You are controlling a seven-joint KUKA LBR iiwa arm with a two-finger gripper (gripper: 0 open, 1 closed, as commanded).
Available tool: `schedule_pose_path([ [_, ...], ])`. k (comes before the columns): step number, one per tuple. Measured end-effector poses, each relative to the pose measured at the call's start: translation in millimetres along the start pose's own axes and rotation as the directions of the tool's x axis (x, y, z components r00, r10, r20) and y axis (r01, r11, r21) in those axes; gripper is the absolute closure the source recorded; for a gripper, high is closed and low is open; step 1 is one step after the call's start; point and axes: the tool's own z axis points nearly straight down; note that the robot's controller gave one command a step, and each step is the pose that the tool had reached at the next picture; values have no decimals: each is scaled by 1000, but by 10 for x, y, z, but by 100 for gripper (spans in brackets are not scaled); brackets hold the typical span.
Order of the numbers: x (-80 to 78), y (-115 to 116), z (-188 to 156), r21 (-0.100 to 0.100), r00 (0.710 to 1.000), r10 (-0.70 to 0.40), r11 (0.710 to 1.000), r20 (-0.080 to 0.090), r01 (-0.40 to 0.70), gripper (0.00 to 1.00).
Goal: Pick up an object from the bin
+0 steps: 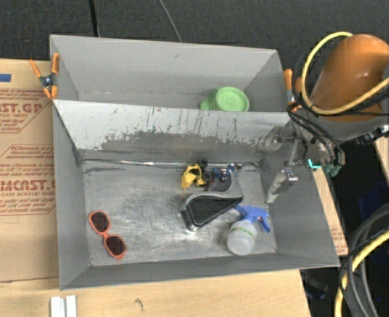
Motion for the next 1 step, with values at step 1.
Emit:
schedule_pose_path([
  [1, -51, 50, 353, 0, 998, 59, 998, 7, -59, 0],
])
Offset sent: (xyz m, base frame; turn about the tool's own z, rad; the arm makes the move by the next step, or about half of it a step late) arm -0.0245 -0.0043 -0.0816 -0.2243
